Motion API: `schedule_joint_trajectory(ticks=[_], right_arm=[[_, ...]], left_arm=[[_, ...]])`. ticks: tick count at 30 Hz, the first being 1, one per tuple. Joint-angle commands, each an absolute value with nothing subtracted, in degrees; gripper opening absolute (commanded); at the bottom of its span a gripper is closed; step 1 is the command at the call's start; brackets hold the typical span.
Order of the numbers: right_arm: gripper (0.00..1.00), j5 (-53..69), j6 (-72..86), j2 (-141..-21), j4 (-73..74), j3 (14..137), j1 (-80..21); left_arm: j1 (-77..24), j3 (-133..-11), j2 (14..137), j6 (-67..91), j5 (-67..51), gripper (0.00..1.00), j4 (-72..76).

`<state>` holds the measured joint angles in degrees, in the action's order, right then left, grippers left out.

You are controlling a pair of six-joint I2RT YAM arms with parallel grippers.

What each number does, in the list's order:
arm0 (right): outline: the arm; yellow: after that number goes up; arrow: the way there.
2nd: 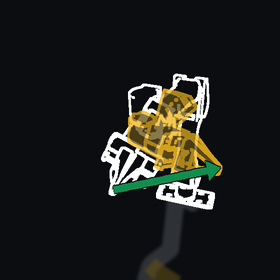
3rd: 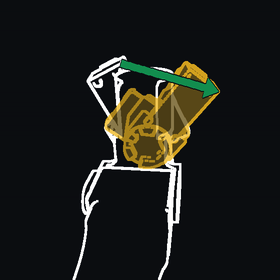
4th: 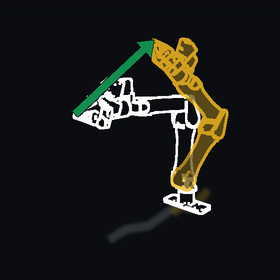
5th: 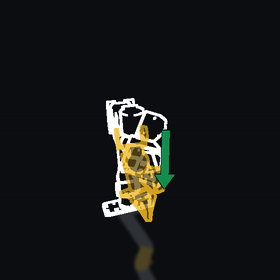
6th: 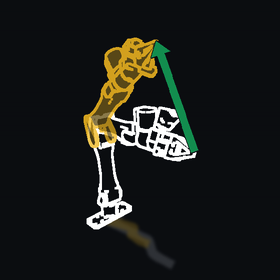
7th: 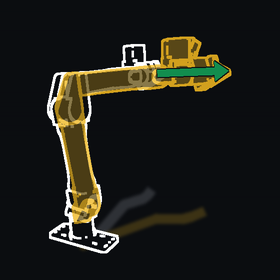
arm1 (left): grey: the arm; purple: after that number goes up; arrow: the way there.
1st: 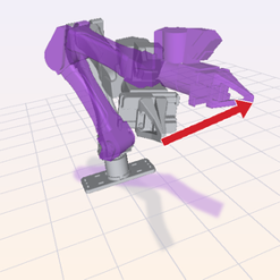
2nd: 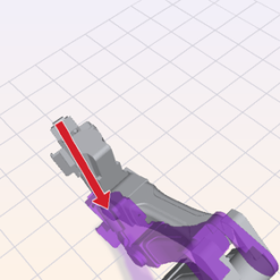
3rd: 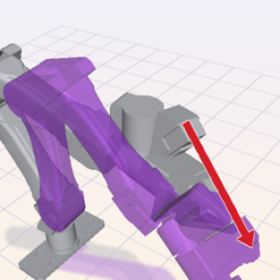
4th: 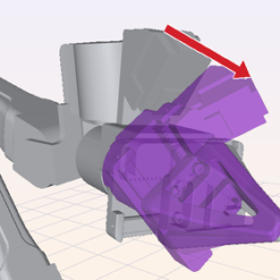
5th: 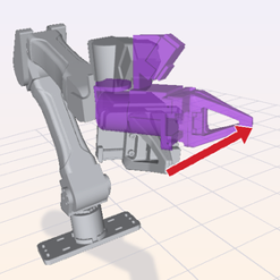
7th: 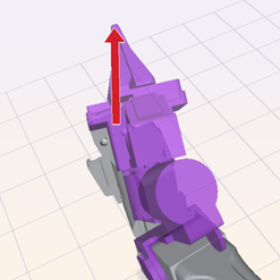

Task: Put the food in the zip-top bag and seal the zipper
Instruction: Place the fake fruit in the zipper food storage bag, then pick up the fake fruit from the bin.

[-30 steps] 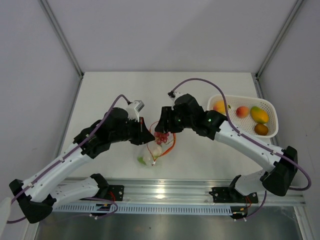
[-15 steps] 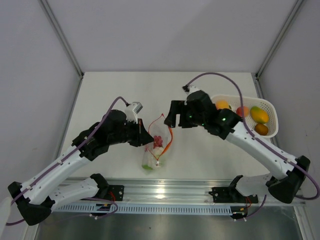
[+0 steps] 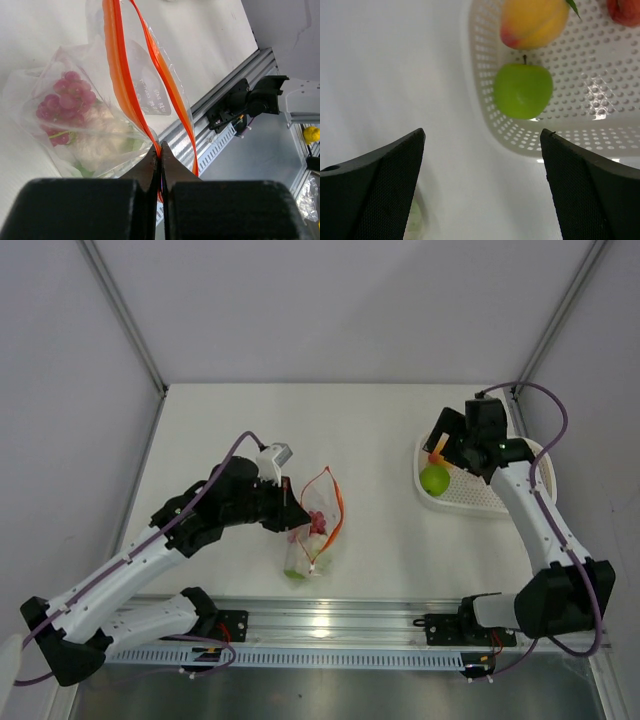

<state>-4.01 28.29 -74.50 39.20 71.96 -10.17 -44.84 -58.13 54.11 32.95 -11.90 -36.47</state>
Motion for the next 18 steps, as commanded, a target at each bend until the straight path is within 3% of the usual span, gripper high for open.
schedule_joint_trajectory(ticks=[1,18], right_arm=[[0.98,-2.55,26.19,-77.95,34.99,69.44,-7.12],[0.98,2.11,29.53,-93.78,23.12,62.85,-3.60]], left_arm=[[-44.39,-60.38,54.32,30.94,-14.76,0.01,-34.63],[-44.38,-59.94,55.37,29.01,-16.09,0.01,-32.96]])
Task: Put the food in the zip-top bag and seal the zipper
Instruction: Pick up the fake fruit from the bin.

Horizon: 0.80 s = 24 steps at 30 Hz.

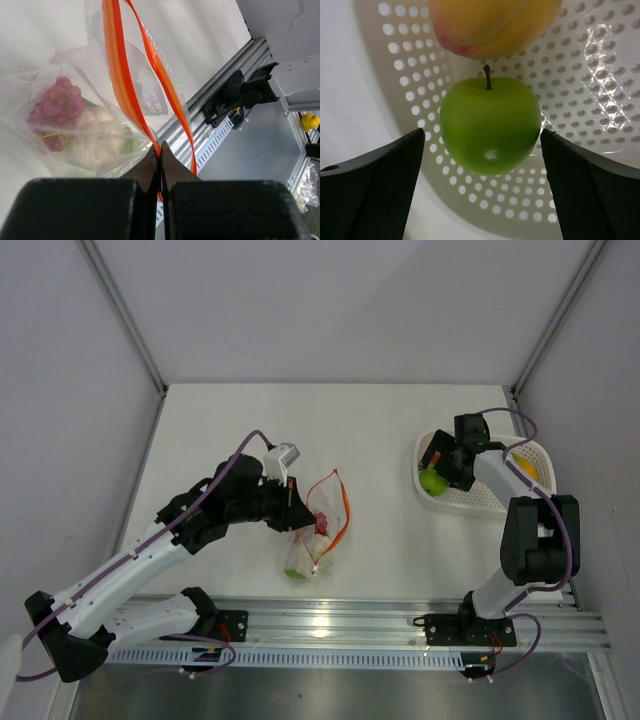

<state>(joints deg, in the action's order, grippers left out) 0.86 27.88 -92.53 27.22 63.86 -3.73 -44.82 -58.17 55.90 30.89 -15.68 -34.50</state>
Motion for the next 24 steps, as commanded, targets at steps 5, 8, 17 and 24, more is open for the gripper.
schedule_joint_trajectory(ticks=[5,8,17,24], right_arm=[[0.94,3.34,30.50,-97.37,20.66,61.61,-3.52],[0.87,3.25,30.58,-98.35,19.60,61.17,-3.43],[0.50,0.00,28.75,-92.65,21.70,60.21,-2.99],[0.24,1.74,26.11,-78.50,28.20,62.05,-4.30]], left_arm=[[-44.30,-59.42,54.84,28.74,-15.47,0.01,-33.40],[-44.30,-59.24,54.76,28.83,-15.47,0.01,-33.49],[-44.21,-58.89,54.05,29.27,-15.21,0.01,-33.58],[-44.21,-57.22,53.61,30.32,-15.73,0.01,-32.52]])
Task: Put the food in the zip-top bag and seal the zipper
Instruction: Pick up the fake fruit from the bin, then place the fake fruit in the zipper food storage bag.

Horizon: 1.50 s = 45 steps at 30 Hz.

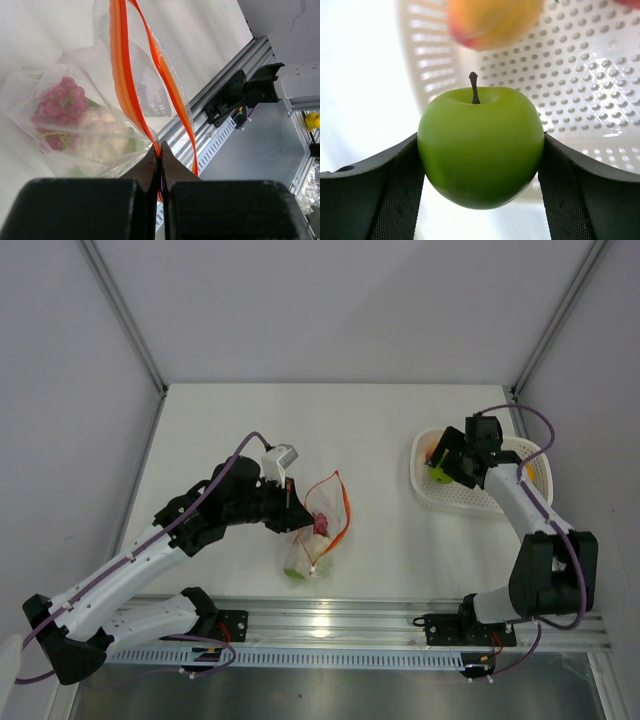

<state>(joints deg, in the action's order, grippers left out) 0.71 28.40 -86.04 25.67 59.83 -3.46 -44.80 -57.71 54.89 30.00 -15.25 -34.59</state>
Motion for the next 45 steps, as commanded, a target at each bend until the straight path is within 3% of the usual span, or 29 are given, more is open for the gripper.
schedule_joint_trajectory(ticks=[1,12,20,24,27,28,30,31,41,45], right_arm=[[0.21,3.58,25.15,-75.70,30.04,62.40,-5.79],[0.23,10.81,22.41,-63.64,32.87,67.94,-32.48],[0.29,17.39,26.28,-62.66,25.06,65.40,-41.83],[0.40,17.76,26.81,-66.69,23.91,66.09,-45.69],[0.53,17.14,27.07,-68.55,23.12,66.80,-46.58],[0.67,16.88,27.24,-69.77,23.03,67.06,-47.02],[0.82,16.52,27.33,-70.83,22.59,67.85,-47.28],[0.99,16.09,27.33,-71.71,22.41,68.03,-47.55],[0.99,9.69,26.63,-70.93,24.43,69.96,-47.11],[0.99,4.67,26.72,-69.35,29.25,71.36,-42.04]], left_arm=[[-44.21,-57.30,53.79,30.32,-15.65,0.01,-32.61],[-44.03,-57.13,54.84,30.41,-15.12,0.00,-32.17],[-44.03,-56.78,55.02,30.76,-15.38,0.01,-31.82],[-44.03,-56.87,54.84,30.94,-15.64,0.01,-31.99],[-44.03,-57.04,54.58,31.11,-15.56,0.01,-31.99],[-44.03,-57.13,54.41,31.11,-15.56,0.01,-31.99],[-44.03,-57.22,54.32,31.20,-15.64,0.01,-31.99],[-44.03,-57.22,54.23,31.29,-15.64,0.01,-31.99],[-44.03,-56.69,52.91,31.46,-15.03,0.01,-32.78],[-44.03,-55.99,52.73,31.64,-15.38,0.00,-32.70]])
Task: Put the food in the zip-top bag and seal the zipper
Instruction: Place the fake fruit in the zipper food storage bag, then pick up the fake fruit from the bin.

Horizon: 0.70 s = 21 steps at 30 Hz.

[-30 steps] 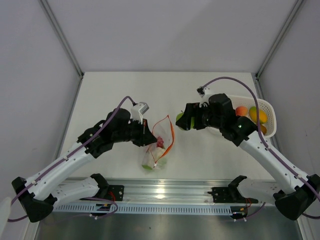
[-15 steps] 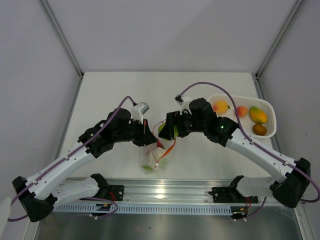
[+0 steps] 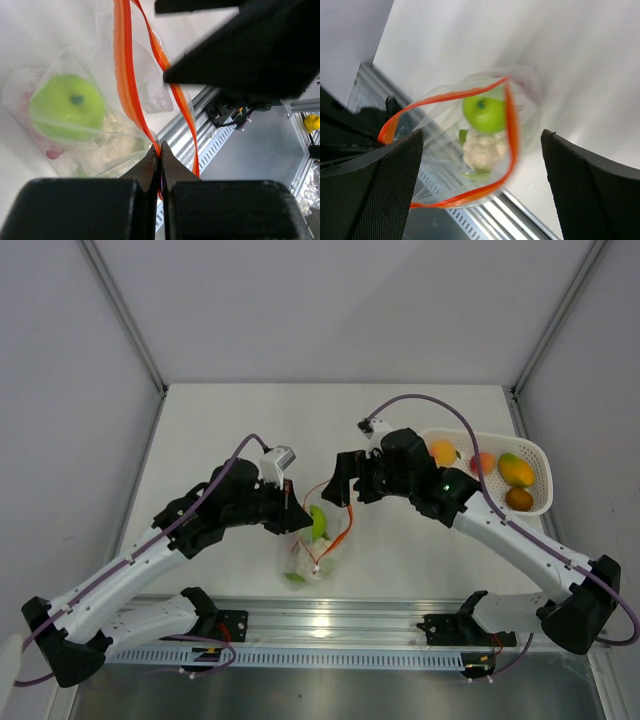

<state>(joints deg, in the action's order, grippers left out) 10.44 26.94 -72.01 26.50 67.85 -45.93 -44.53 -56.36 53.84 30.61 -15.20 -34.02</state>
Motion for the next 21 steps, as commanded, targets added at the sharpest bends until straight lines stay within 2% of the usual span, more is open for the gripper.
schedule_joint_trajectory(ticks=[1,7,12,16,21], right_arm=[[0.99,3.79,26.98,-69.08,30.05,71.89,-40.45],[0.99,-6.67,26.54,-65.92,32.17,70.49,-25.42],[0.99,-15.19,26.11,-68.11,28.83,66.62,-16.01],[0.99,-13.90,27.33,-73.11,26.90,65.92,-8.20],[0.99,-10.64,26.63,-78.65,17.86,63.28,-3.87]], left_arm=[[-44.03,-55.81,52.73,31.64,-15.47,0.00,-32.52],[-44.03,-55.81,52.47,31.38,-15.38,0.01,-32.61],[-44.03,-55.98,52.82,31.20,-15.56,0.01,-32.34],[-43.95,-56.34,53.35,31.11,-15.73,0.01,-32.34],[-43.95,-56.78,53.61,30.85,-15.91,0.00,-32.43]])
